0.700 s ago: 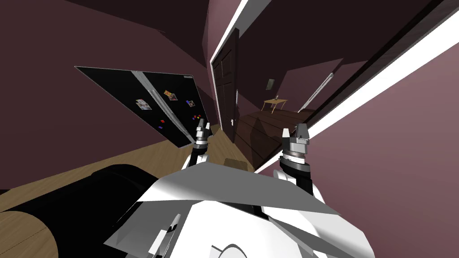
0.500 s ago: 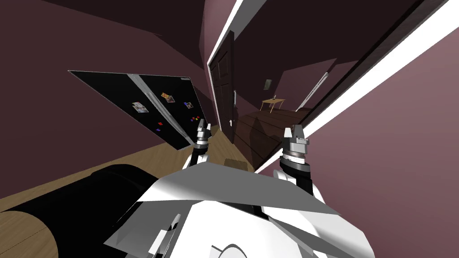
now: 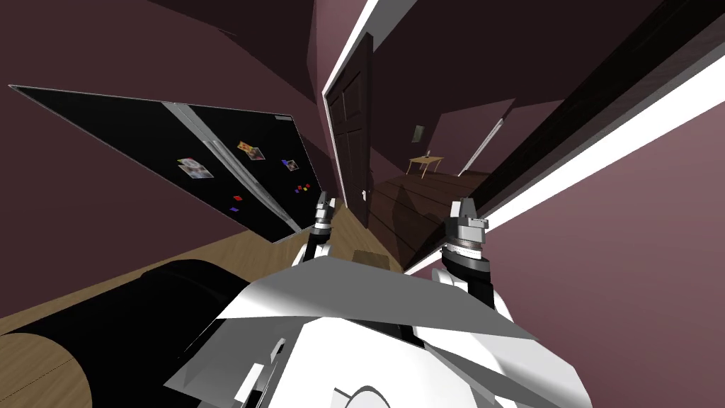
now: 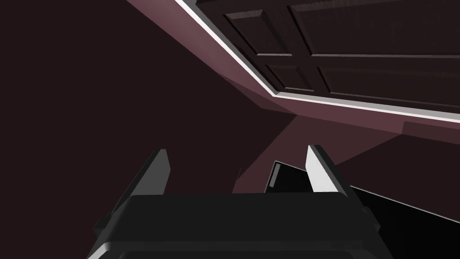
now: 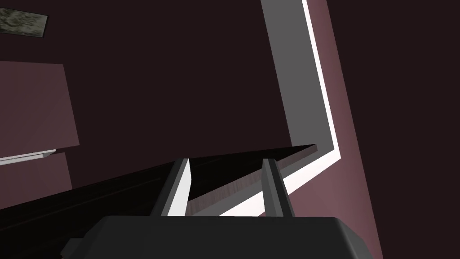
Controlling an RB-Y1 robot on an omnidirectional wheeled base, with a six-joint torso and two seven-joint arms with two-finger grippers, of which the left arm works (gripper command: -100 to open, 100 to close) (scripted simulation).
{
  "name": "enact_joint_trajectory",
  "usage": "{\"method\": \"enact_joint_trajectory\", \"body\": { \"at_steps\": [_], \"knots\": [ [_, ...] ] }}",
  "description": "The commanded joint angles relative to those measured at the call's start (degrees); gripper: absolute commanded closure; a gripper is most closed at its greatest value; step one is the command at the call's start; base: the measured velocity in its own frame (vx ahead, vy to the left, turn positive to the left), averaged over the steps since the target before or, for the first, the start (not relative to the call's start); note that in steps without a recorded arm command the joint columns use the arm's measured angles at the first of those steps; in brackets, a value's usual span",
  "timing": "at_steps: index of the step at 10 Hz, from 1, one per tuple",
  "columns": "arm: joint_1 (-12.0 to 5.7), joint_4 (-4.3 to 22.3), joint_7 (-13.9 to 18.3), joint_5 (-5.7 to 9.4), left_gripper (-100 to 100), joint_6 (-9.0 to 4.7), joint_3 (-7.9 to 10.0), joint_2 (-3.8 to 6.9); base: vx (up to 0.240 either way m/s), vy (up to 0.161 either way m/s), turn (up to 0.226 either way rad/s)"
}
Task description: Push the door open
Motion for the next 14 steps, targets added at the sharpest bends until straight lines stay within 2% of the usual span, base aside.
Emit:
{"method": "enact_joint_trajectory", "body": {
  "at_steps": [1,6,14],
  "knots": [
    [-0.68,1.77,-0.07,0.10,-100,-0.33,0.06,0.19,0.059,0.055,-0.099],
    [-2.94,8.12,-0.30,0.47,-100,-1.47,0.25,0.82,0.074,0.085,-0.128],
    [-7.34,20.54,-0.75,1.20,-100,-3.71,0.61,1.59,0.078,0.108,-0.152]
  ]
}}
